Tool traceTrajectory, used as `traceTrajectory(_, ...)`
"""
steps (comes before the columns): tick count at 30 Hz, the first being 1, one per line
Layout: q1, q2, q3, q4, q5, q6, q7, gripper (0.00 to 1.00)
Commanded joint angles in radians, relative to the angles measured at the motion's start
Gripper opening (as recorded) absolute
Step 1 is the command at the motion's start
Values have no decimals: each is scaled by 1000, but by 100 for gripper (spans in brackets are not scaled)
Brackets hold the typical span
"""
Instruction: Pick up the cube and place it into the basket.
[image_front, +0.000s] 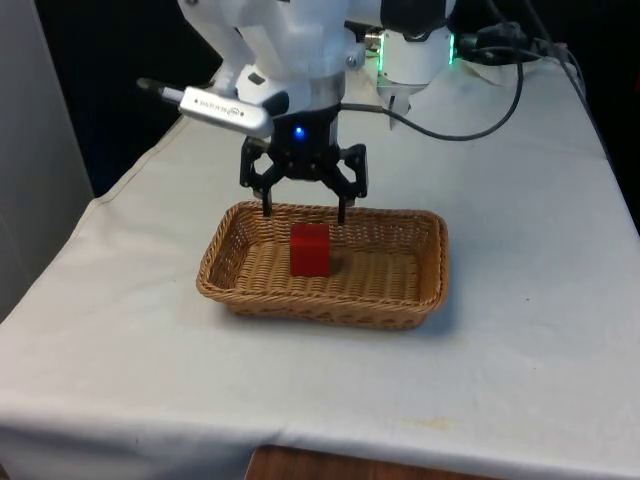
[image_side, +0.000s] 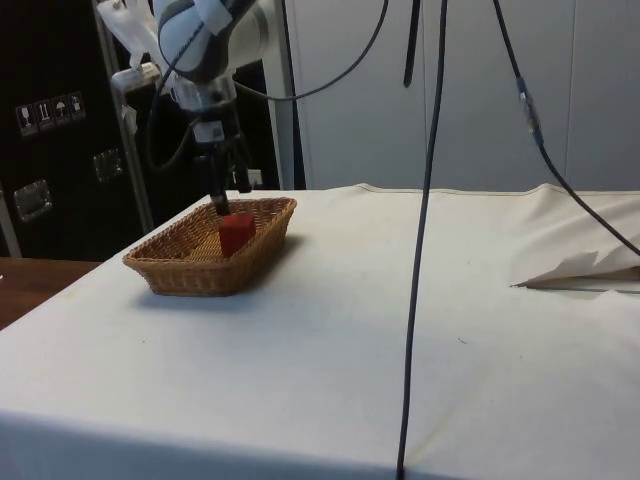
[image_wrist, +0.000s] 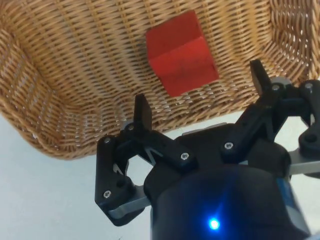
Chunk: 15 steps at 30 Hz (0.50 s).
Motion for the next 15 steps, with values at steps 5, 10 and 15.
traceTrajectory(5, 1, -22, -4, 2, -11, -25, -1, 100)
traceTrajectory(10, 0, -40, -5, 5, -16, -43, -2, 100)
traceTrajectory(15, 0, -50, -6, 8, -13, -50, -3, 100)
